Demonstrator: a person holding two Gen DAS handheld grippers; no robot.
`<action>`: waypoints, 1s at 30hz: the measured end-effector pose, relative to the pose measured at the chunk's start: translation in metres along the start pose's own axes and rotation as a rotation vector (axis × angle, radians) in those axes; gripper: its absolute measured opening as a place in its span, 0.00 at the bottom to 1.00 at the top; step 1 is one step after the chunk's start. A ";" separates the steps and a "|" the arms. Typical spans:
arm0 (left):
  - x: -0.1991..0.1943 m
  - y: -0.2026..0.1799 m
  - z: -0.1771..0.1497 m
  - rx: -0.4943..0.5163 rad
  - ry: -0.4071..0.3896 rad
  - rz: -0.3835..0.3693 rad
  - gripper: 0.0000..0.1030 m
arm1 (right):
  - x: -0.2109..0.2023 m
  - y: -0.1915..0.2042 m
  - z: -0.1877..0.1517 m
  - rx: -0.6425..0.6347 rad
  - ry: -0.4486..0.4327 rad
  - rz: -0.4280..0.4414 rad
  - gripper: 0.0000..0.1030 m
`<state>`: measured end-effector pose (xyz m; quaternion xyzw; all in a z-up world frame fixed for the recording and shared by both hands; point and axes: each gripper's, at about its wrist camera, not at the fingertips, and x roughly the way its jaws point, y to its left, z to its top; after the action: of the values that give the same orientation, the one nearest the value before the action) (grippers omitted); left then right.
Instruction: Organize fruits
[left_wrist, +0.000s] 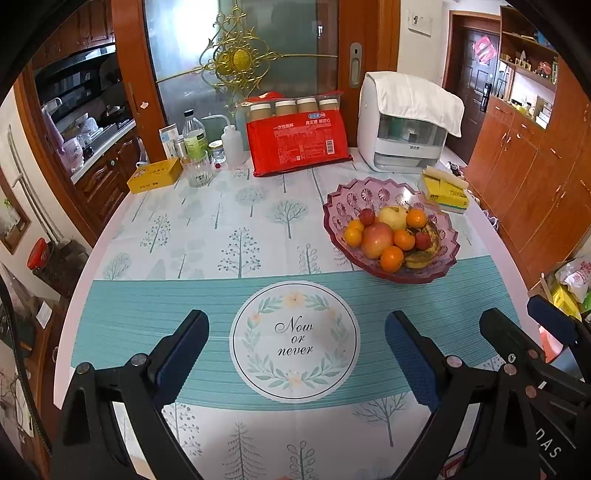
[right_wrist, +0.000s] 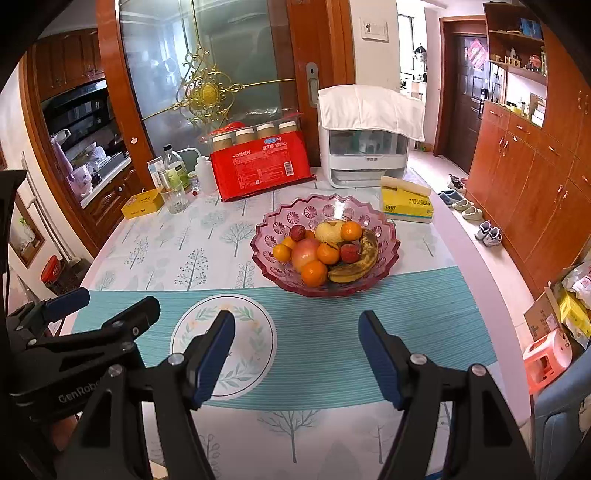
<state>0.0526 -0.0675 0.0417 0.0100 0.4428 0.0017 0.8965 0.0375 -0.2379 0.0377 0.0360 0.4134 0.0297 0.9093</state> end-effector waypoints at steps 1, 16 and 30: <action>0.001 0.000 -0.001 -0.003 0.004 0.000 0.93 | 0.000 -0.001 -0.001 -0.001 0.002 0.002 0.68; 0.000 -0.004 -0.010 -0.019 0.020 0.015 0.93 | 0.002 -0.009 -0.004 -0.014 0.019 0.027 0.68; 0.004 -0.013 -0.010 -0.014 0.044 0.015 0.93 | 0.009 -0.019 -0.006 -0.003 0.036 0.035 0.68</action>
<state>0.0473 -0.0805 0.0325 0.0071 0.4624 0.0118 0.8865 0.0393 -0.2555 0.0249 0.0415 0.4291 0.0471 0.9011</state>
